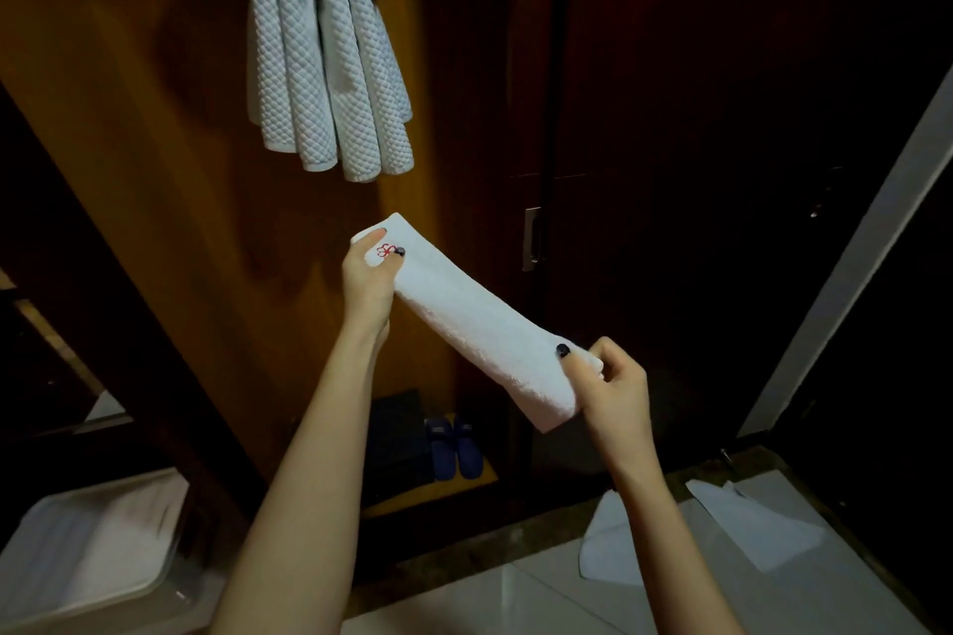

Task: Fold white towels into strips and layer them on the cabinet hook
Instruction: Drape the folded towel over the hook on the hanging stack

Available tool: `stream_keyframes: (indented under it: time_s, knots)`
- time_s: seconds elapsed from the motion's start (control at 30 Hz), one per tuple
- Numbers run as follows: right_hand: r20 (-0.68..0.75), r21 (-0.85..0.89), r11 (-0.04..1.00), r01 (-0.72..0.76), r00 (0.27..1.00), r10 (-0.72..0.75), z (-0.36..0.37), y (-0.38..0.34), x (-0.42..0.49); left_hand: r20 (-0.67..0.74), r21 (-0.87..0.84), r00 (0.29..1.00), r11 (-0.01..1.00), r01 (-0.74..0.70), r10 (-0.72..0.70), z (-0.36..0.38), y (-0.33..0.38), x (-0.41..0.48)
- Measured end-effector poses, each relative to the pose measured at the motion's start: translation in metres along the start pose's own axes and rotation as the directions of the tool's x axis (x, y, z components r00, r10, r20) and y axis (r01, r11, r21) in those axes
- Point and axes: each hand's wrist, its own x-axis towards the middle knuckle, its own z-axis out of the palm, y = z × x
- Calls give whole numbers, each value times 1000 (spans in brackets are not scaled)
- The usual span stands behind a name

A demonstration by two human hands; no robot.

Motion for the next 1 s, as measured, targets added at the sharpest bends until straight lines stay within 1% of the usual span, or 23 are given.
stream_keyframes:
  time_s: [0.03, 0.07, 0.1, 0.13, 0.17, 0.2, 0.3, 0.37, 0.43, 0.47, 0.53, 0.67, 0.73, 0.8, 0.87, 1.0]
  knots:
    - [59, -8, 998, -57, 997, 57, -4, 1, 1, 9, -11, 1000, 1000, -5, 5, 0, 1, 1]
    - [152, -6, 991, -131, 980, 131, -9, 1, 1, 28, -25, 1000, 1000, -8, 9, 0, 2, 2]
    - [269, 16, 979, -205, 943, 193, -13, 2, 2, 58, -47, 998, 999, -9, 12, 0, 4, 3]
    - [386, 47, 961, -274, 892, 235, -16, 1, 1, 95, -77, 995, 997, -6, 13, 0, 7, 4]
    - [477, 72, 944, -321, 843, 250, -18, 3, 2, 134, -114, 991, 994, 1, 15, 1, 10, 4]
    - [535, 91, 931, -352, 806, 253, -19, 3, 0, 167, -151, 986, 989, 10, 16, 3, 12, 4]
    - [628, 110, 919, -379, 743, 231, -14, 11, -5, 237, -261, 971, 965, 36, 28, 8, 23, 4]
    - [646, 137, 910, -391, 732, 217, -6, 15, -9, 296, -305, 954, 951, 57, 38, 12, 32, 2]
    - [641, 223, 875, -429, 741, 200, 2, 20, -9, 359, -317, 932, 945, 76, 46, 17, 40, -3]
    - [651, 257, 854, -453, 734, 193, 7, 22, -8, 384, -322, 922, 943, 85, 48, 19, 44, -5]
    - [674, 266, 830, -490, 710, 203, 15, 26, -7, 427, -333, 903, 937, 106, 50, 21, 53, -8]
    - [721, 289, 827, -482, 678, 144, 25, 30, -5, 493, -366, 869, 916, 164, 41, 14, 68, -14]
    - [732, 292, 824, -486, 668, 135, 30, 27, -3, 556, -388, 830, 895, 219, 38, 11, 72, -19]
    - [759, 267, 831, -489, 638, 132, 36, 24, -2, 610, -389, 791, 884, 260, 36, 11, 75, -22]
    - [767, 259, 839, -478, 630, 122, 40, 20, -1, 601, -390, 799, 884, 259, 31, 10, 80, -20]
    - [687, 311, 838, -449, 715, 128, 39, 17, 2, 455, -405, 890, 899, 169, 38, -1, 88, -9]
